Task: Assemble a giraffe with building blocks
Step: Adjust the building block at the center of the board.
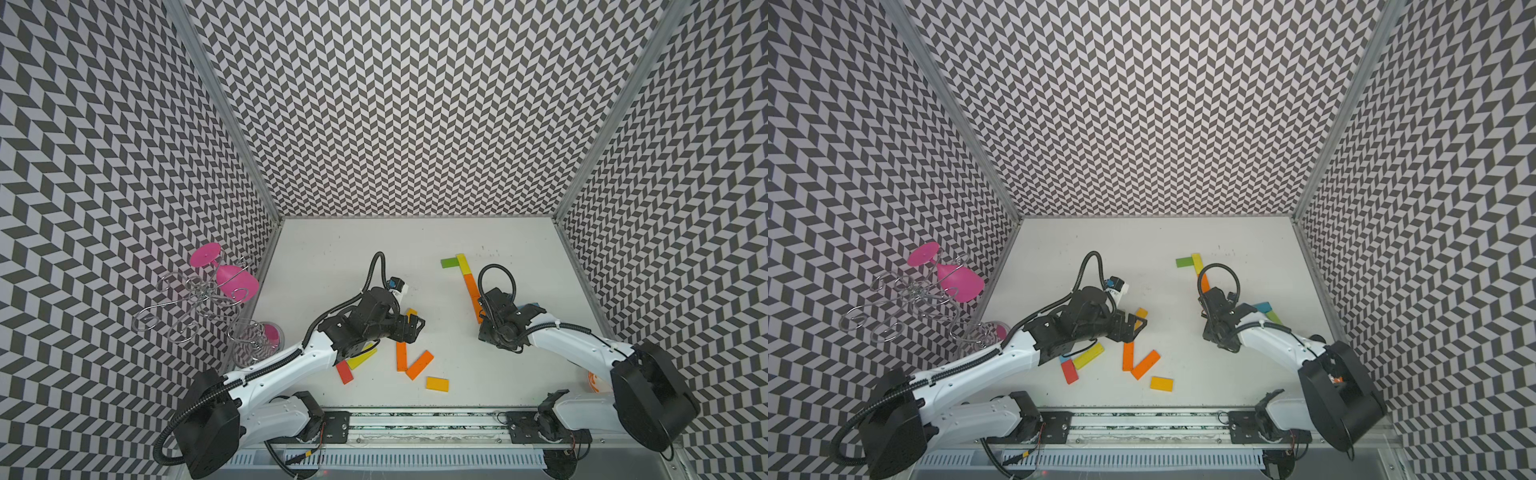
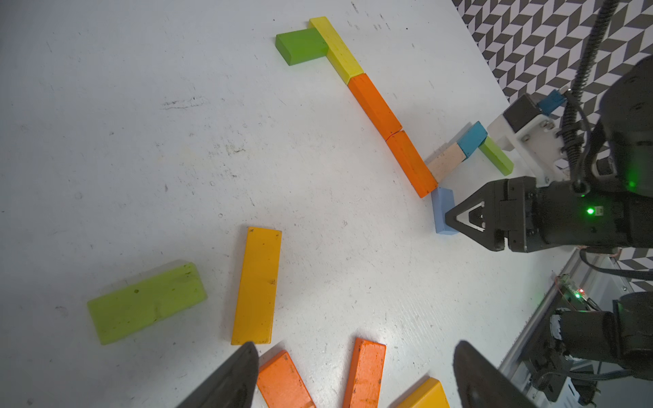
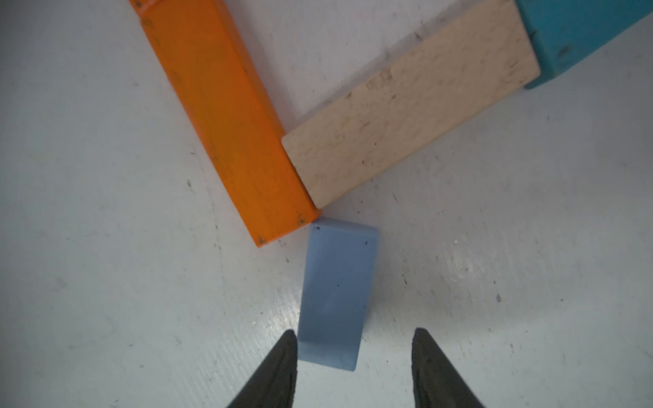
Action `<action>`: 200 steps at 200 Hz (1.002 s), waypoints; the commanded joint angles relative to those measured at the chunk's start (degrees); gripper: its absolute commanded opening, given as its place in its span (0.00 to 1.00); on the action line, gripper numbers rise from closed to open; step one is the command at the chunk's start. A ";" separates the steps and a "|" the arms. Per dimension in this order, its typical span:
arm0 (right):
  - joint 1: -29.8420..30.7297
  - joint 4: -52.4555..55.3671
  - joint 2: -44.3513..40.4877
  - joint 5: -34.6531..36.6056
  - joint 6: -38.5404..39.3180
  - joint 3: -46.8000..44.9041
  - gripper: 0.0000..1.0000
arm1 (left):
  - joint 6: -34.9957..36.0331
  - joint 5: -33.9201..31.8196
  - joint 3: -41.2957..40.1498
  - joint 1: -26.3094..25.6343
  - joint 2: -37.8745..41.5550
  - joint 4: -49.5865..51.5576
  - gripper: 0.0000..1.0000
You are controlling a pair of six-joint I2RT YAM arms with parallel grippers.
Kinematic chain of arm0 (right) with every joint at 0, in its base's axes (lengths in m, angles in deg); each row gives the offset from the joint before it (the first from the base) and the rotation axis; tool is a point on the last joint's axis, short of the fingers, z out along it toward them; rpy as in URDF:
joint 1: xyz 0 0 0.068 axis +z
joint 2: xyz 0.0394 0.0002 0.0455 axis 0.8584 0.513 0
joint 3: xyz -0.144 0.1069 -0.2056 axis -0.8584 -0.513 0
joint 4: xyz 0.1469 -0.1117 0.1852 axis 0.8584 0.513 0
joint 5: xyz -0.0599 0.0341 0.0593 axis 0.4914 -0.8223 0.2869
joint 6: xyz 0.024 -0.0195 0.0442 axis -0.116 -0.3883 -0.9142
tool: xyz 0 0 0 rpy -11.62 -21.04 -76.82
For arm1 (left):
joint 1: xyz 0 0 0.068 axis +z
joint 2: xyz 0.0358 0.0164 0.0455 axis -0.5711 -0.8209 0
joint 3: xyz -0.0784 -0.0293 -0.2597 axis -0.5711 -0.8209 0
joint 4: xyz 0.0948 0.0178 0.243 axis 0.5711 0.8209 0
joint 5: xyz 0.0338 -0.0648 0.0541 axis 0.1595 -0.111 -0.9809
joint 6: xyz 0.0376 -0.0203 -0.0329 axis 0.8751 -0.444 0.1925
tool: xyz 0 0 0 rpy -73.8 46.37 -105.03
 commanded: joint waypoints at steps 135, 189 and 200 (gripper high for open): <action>0.54 -3.54 5.98 2.66 2.96 2.83 0.31 | 0.64 -0.42 1.18 0.43 0.63 0.18 0.87; 1.98 -3.31 6.55 2.39 3.36 3.10 0.30 | 0.56 -0.59 1.35 0.51 0.20 0.03 0.87; 2.21 -3.20 6.92 2.36 3.44 3.19 0.30 | 0.55 -0.53 1.50 0.52 0.10 0.00 0.87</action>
